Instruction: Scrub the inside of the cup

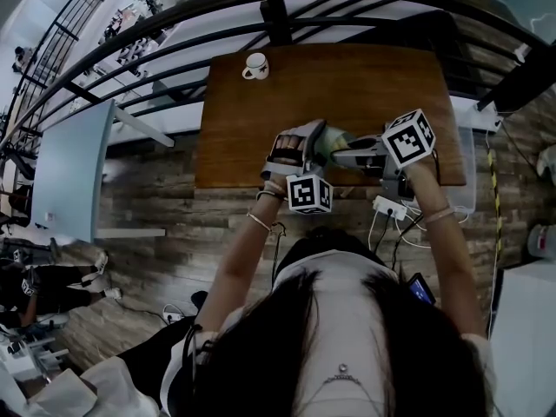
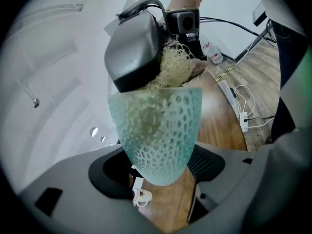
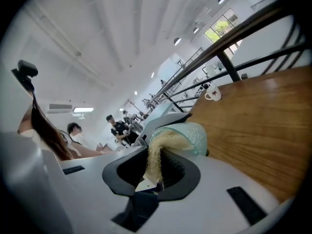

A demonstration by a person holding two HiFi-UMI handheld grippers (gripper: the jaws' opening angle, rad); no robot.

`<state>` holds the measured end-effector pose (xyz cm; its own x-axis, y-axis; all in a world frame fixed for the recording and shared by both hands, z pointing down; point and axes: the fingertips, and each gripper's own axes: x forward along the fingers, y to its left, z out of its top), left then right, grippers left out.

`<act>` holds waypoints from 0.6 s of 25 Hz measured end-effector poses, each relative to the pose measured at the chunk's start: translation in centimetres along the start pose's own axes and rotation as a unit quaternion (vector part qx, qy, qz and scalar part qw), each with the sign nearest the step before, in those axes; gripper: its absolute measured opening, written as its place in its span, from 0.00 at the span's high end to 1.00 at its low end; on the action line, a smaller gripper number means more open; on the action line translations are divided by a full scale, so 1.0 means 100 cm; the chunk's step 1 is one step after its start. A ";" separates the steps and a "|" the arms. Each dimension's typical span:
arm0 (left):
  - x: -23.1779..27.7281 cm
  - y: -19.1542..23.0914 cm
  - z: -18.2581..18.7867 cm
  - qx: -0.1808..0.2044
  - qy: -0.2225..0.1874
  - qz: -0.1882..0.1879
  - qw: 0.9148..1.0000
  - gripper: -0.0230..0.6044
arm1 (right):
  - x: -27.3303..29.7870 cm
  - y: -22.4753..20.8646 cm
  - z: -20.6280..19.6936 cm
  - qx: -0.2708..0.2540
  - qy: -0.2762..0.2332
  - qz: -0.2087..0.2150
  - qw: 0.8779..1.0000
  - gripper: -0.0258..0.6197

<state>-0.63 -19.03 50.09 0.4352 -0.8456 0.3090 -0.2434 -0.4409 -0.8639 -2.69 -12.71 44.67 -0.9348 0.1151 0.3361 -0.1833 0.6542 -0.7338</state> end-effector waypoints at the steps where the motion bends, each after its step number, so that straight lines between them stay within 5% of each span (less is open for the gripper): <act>1: 0.000 0.003 0.000 -0.004 0.000 0.004 1.000 0.42 | -0.001 -0.001 0.002 0.018 -0.014 0.005 1.000 0.83; 6: 0.002 0.006 0.000 -0.005 0.000 0.001 1.000 0.42 | -0.005 0.000 0.012 0.067 -0.064 0.033 0.995 0.83; 11: 0.000 -0.003 0.000 0.008 -0.001 -0.020 1.000 0.42 | 0.000 0.003 0.005 0.008 -0.032 0.003 0.999 0.83; 15: 0.000 -0.006 0.001 0.019 -0.003 -0.036 0.999 0.42 | 0.006 0.008 -0.008 -0.079 0.044 -0.038 0.995 0.83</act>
<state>-0.40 -18.68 50.57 0.4562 -0.8102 0.3679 -0.1783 -0.4883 -0.8543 -3.17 -11.53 44.74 -0.8887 0.1207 0.4423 -0.1965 0.7714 -0.6052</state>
